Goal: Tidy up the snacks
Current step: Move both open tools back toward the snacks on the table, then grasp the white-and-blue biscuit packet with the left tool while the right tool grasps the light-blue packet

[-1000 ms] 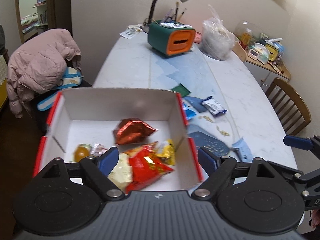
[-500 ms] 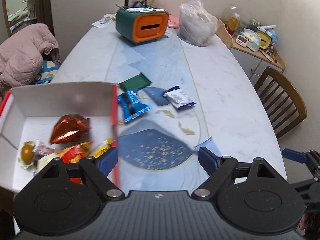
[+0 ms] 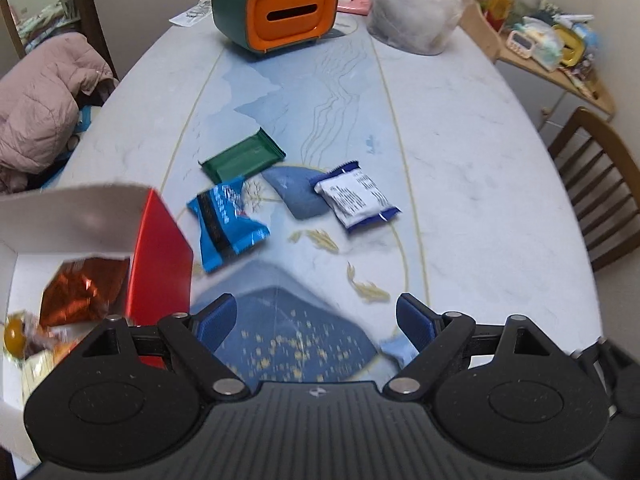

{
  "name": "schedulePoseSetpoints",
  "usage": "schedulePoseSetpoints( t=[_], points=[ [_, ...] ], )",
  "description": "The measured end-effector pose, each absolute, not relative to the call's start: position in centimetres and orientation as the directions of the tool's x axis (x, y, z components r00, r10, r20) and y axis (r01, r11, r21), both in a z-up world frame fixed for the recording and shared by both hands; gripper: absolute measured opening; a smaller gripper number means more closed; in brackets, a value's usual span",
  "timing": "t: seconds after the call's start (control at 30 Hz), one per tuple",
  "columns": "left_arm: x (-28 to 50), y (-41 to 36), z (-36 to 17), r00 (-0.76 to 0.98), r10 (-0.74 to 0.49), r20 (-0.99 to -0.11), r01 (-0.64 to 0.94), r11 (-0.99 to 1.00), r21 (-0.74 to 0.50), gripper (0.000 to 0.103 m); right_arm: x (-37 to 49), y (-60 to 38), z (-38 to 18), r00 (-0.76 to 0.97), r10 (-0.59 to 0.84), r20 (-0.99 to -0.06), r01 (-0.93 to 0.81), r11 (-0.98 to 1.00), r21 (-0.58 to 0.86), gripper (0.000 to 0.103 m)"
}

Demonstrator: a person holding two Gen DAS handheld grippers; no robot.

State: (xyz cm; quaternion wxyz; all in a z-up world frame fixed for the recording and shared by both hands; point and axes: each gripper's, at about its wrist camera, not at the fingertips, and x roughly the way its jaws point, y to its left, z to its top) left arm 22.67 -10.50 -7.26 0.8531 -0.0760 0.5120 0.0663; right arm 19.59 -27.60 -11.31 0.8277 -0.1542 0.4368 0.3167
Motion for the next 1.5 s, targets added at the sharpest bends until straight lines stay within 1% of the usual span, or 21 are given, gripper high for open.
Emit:
schedulePoseSetpoints(
  t=[0.17, 0.27, 0.3, 0.33, 0.43, 0.6, 0.73, 0.8, 0.9, 1.1, 1.23, 1.27, 1.33, 1.37, 1.47, 1.5],
  points=[
    [25.9, -11.0, -8.6, 0.429, 0.079, -0.900, -0.200, 0.980, -0.009, 0.087, 21.8, -25.8, -14.6, 0.363, 0.377, -0.852, -0.678, 0.735, 0.036, 0.086],
    [27.6, -11.1, -9.4, 0.389, 0.073, -0.918, -0.207, 0.978, -0.010, 0.087, 22.5, -24.7, -15.8, 0.346, 0.365, -0.865, -0.688, 0.725, 0.032, 0.082],
    [28.2, -11.0, -9.8, 0.371, 0.068, -0.926, -0.213, 0.977, -0.014, 0.087, 22.7, -24.4, -16.1, 0.342, 0.356, -0.870, -0.689, 0.724, 0.025, 0.079],
    [28.8, -10.9, -10.1, 0.352, 0.063, -0.934, -0.226, 0.974, -0.020, 0.087, 22.9, -24.1, -16.4, 0.335, 0.349, -0.875, -0.692, 0.722, 0.023, 0.075],
    [30.3, -9.9, -11.0, 0.308, 0.015, -0.951, -0.280, 0.957, -0.075, 0.087, 23.2, -23.6, -16.9, 0.324, 0.332, -0.886, -0.701, 0.713, 0.010, 0.070],
    [32.6, -9.0, -11.9, 0.269, -0.004, -0.963, -0.342, 0.934, -0.099, 0.087, 23.4, -22.9, -17.0, 0.313, 0.320, -0.894, -0.722, 0.692, -0.005, 0.062],
    [34.3, -8.2, -12.5, 0.261, -0.057, -0.964, -0.411, 0.897, -0.164, 0.087, 23.7, -22.9, -16.8, 0.316, 0.317, -0.894, -0.723, 0.690, -0.011, 0.050],
    [35.1, -8.1, -13.0, 0.254, -0.074, -0.964, -0.443, 0.878, -0.184, 0.087, 24.0, -23.3, -16.7, 0.321, 0.319, -0.892, -0.716, 0.698, -0.008, 0.047],
    [36.4, -8.4, -13.7, 0.245, -0.073, -0.967, -0.465, 0.866, -0.183, 0.087, 24.6, -24.0, -16.7, 0.350, 0.303, -0.886, -0.699, 0.715, -0.031, 0.047],
    [38.7, -9.3, -15.0, 0.247, -0.062, -0.967, -0.505, 0.844, -0.183, 0.087, 26.0, -26.5, -16.0, 0.357, 0.322, -0.877, -0.656, 0.755, 0.010, 0.047],
    [39.6, -10.5, -15.8, 0.242, -0.009, -0.970, -0.505, 0.853, -0.134, 0.086, 26.5, -27.7, -15.6, 0.373, 0.325, -0.869, -0.631, 0.776, 0.019, 0.047],
    [39.7, -10.8, -16.0, 0.245, 0.006, -0.969, -0.501, 0.857, -0.122, 0.085, 26.6, -28.0, -15.5, 0.378, 0.326, -0.867, -0.625, 0.780, 0.021, 0.047],
    [39.8, -11.2, -16.2, 0.247, 0.034, -0.968, -0.498, 0.862, -0.097, 0.077, 26.8, -28.5, -15.3, 0.384, 0.328, -0.863, -0.615, 0.788, 0.026, 0.047],
    [39.9, -11.3, -16.4, 0.246, 0.041, -0.968, -0.500, 0.861, -0.091, 0.071, 26.9, -28.7, -15.3, 0.386, 0.328, -0.862, -0.611, 0.791, 0.028, 0.047],
    [40.0, -11.7, -16.6, 0.253, 0.064, -0.965, -0.498, 0.864, -0.073, 0.066, 27.0, -29.1, -15.2, 0.395, 0.324, -0.860, -0.603, 0.797, 0.024, 0.047],
    [40.0, -11.9, -16.6, 0.256, 0.073, -0.964, -0.492, 0.868, -0.065, 0.062, 27.1, -29.2, -15.2, 0.397, 0.322, -0.859, -0.600, 0.799, 0.022, 0.047]
  ],
)
